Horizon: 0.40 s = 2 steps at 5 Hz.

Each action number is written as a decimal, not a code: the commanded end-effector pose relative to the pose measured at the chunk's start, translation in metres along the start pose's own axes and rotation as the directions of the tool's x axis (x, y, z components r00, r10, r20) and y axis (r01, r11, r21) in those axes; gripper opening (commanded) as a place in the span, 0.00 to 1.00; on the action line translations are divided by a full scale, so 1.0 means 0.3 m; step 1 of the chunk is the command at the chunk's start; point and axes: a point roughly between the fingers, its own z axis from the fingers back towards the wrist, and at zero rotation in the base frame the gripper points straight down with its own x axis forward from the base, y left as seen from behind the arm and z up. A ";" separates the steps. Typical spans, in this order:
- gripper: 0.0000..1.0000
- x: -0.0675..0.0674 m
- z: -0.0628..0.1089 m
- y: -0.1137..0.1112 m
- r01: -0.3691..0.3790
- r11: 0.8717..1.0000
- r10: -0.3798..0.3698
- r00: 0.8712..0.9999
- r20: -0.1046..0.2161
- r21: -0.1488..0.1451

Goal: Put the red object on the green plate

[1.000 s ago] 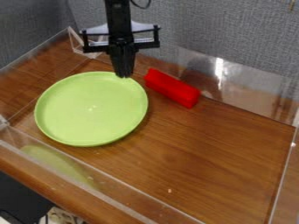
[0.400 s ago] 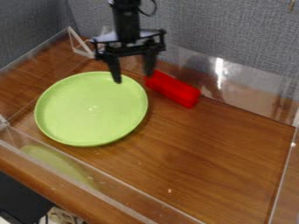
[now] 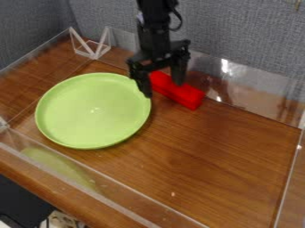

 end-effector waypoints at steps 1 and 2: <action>1.00 0.000 0.029 -0.076 -0.084 0.994 0.087 0.995 0.038 -0.075; 1.00 0.047 0.011 -0.130 -0.179 0.979 0.184 0.982 0.042 -0.093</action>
